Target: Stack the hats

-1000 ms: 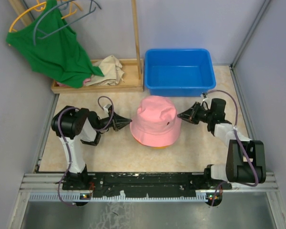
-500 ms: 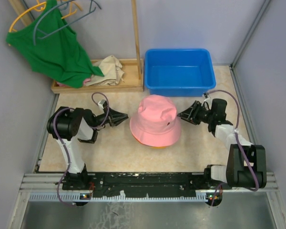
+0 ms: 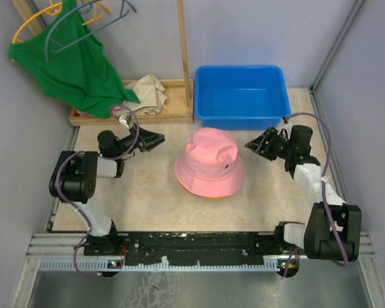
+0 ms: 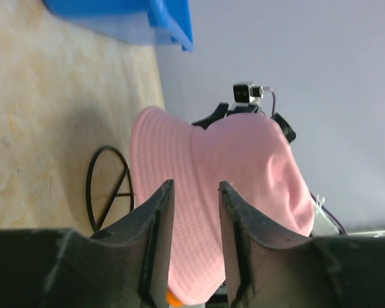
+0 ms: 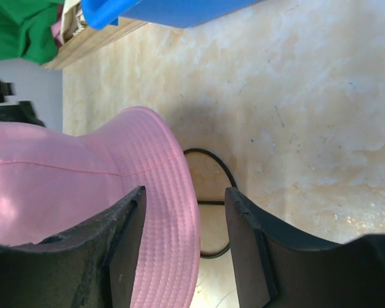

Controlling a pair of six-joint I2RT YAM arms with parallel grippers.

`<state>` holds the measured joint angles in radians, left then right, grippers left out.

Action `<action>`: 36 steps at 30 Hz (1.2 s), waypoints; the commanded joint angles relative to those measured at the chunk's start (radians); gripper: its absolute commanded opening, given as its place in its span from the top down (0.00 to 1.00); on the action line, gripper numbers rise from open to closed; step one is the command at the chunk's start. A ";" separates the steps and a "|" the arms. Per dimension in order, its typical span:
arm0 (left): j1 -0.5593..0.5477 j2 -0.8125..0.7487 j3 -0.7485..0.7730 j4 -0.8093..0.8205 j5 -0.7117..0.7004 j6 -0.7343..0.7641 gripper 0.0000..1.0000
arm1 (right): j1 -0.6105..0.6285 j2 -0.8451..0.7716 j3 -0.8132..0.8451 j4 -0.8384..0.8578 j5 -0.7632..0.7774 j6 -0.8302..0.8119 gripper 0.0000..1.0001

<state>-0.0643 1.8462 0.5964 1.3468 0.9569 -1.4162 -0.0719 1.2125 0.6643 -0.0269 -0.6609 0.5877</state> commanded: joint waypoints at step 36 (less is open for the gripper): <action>0.006 -0.592 -0.489 -0.150 -1.106 1.437 0.00 | 0.030 -0.124 0.280 -0.346 0.298 -0.185 0.01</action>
<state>-0.0589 1.1503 0.1963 0.7845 -0.1890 -0.0868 -0.0479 1.0557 0.8745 -0.4068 -0.3672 0.4210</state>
